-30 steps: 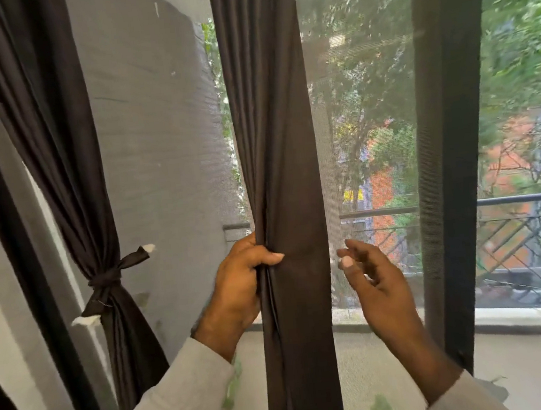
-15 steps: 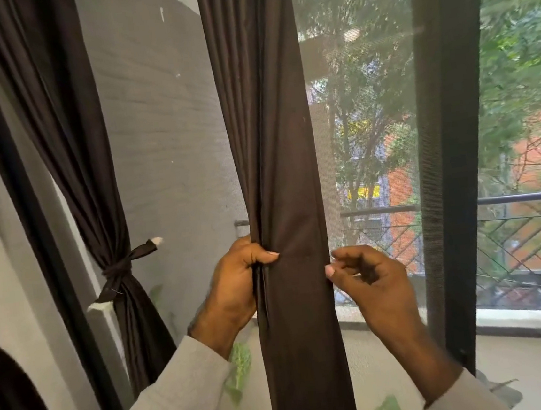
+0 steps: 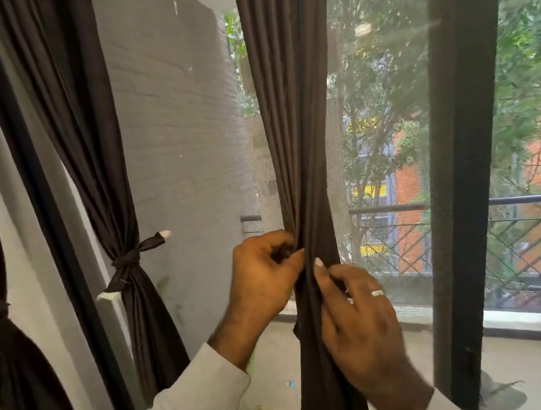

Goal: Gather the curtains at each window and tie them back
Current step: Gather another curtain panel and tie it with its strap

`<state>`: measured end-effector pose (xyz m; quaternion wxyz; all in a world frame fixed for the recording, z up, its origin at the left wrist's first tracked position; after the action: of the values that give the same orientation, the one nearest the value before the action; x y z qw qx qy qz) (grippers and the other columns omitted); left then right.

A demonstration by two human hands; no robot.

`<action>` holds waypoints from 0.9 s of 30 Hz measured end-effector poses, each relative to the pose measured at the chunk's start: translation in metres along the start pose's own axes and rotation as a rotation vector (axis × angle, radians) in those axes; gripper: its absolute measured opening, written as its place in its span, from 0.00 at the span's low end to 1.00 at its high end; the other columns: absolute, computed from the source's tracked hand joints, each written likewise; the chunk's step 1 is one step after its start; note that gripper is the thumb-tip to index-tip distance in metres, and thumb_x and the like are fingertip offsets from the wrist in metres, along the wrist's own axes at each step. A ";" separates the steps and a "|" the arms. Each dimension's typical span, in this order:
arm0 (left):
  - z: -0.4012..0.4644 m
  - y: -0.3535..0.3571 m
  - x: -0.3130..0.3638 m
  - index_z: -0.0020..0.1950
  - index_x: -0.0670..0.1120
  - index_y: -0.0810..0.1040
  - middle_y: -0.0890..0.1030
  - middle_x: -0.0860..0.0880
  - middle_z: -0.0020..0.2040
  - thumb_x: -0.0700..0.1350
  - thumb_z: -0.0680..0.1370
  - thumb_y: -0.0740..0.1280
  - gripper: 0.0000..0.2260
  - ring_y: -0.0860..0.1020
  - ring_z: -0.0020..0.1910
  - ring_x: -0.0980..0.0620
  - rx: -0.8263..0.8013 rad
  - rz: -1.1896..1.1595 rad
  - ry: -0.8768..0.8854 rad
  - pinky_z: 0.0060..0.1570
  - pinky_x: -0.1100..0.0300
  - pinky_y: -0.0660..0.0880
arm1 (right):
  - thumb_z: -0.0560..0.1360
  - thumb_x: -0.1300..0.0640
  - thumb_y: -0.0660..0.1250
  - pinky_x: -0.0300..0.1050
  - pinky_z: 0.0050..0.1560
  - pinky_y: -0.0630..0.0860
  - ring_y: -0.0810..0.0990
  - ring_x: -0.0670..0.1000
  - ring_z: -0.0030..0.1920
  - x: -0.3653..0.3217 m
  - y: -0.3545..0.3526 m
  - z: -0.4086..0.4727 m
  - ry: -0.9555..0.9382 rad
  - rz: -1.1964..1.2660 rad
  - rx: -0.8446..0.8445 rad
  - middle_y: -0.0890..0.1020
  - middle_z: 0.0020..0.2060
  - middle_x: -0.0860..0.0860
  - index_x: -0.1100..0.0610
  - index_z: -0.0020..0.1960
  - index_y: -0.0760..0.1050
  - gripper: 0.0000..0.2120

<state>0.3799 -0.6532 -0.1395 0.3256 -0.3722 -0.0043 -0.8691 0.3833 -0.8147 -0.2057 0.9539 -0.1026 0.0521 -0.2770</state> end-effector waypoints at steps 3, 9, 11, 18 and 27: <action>0.003 0.002 -0.006 0.50 0.30 0.83 0.85 0.33 0.41 0.36 0.81 0.73 0.07 0.86 0.38 0.39 -0.092 -0.200 -0.203 0.41 0.44 0.87 | 0.78 0.61 0.63 0.57 0.54 0.80 0.81 0.63 0.54 0.008 0.010 0.000 -0.045 -0.037 -0.100 0.78 0.61 0.60 0.63 0.76 0.74 0.26; 0.002 0.002 0.002 0.53 0.37 0.85 0.85 0.32 0.44 0.47 0.78 0.78 0.13 0.85 0.43 0.34 -0.203 -0.274 -0.182 0.45 0.43 0.87 | 0.78 0.60 0.66 0.57 0.55 0.74 0.80 0.62 0.55 0.008 0.009 0.008 -0.134 -0.005 -0.188 0.79 0.61 0.60 0.64 0.72 0.77 0.23; 0.007 0.000 0.000 0.56 0.36 0.84 0.84 0.29 0.47 0.45 0.78 0.79 0.14 0.84 0.45 0.27 -0.187 -0.226 -0.133 0.44 0.36 0.85 | 0.80 0.58 0.69 0.53 0.58 0.74 0.79 0.58 0.58 0.012 0.002 0.011 -0.132 0.194 -0.194 0.80 0.60 0.56 0.62 0.69 0.80 0.19; 0.009 0.001 -0.005 0.62 0.44 0.83 0.89 0.52 0.50 0.33 0.83 0.67 0.10 0.87 0.48 0.54 -0.277 -0.424 -0.278 0.45 0.62 0.82 | 0.81 0.49 0.70 0.46 0.64 0.79 0.80 0.39 0.64 0.080 0.030 0.008 0.772 0.756 -0.182 0.82 0.62 0.36 0.42 0.67 0.78 0.14; 0.009 0.007 -0.016 0.69 0.43 0.80 0.87 0.46 0.62 0.40 0.77 0.72 0.20 0.86 0.60 0.50 -0.311 -0.676 -0.418 0.59 0.60 0.82 | 0.74 0.52 0.74 0.54 0.58 0.81 0.85 0.57 0.56 0.083 0.048 0.006 1.002 1.189 -0.205 0.88 0.53 0.55 0.55 0.56 0.86 0.13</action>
<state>0.3973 -0.6472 -0.1453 -0.0454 -0.5630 -0.0607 -0.8230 0.4785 -0.8192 -0.2142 0.7906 -0.0078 0.5479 0.2733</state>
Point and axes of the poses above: each hand's wrist, its own z-axis towards the middle knuckle, its own y-axis out of the palm, x = y × z, the point moved 6 cm from there along z, towards the middle knuckle
